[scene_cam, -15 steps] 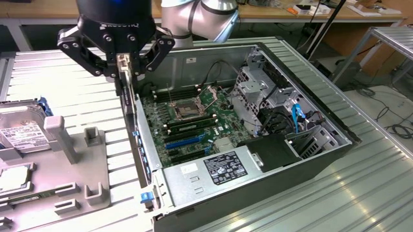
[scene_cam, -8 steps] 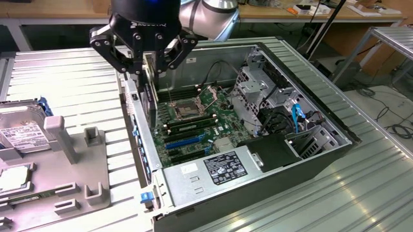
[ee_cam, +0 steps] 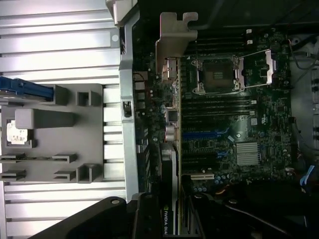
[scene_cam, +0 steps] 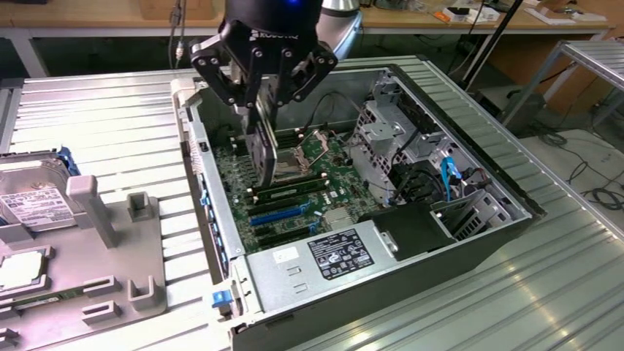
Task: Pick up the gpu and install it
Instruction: 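Pick up the gpu and move the gpu toward the slot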
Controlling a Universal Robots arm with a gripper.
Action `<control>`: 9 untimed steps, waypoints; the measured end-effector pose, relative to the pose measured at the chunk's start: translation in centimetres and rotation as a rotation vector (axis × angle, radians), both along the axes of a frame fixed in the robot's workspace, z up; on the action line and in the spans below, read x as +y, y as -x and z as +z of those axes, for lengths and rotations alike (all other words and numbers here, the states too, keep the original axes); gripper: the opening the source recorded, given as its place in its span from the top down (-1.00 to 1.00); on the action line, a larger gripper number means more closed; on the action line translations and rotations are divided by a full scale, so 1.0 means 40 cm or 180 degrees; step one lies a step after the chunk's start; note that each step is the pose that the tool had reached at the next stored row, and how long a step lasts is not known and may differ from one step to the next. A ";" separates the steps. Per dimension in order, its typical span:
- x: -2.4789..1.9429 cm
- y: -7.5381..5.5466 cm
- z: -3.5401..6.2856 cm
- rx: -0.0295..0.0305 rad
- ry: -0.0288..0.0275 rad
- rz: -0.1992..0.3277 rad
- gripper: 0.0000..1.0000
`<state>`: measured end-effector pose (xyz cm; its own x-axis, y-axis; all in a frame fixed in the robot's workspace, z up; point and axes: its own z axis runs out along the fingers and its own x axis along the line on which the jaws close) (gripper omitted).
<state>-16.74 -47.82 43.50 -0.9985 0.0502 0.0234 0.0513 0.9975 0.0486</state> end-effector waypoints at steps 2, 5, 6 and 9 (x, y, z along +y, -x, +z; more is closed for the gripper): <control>0.000 -0.019 0.000 0.0009 0.0000 0.0000 0.47; 0.000 -0.061 0.000 0.0027 0.0000 0.0000 0.47; 0.000 -0.071 0.000 0.0031 0.0000 0.0000 0.47; -0.001 -0.110 0.000 0.0042 0.0000 0.0000 0.47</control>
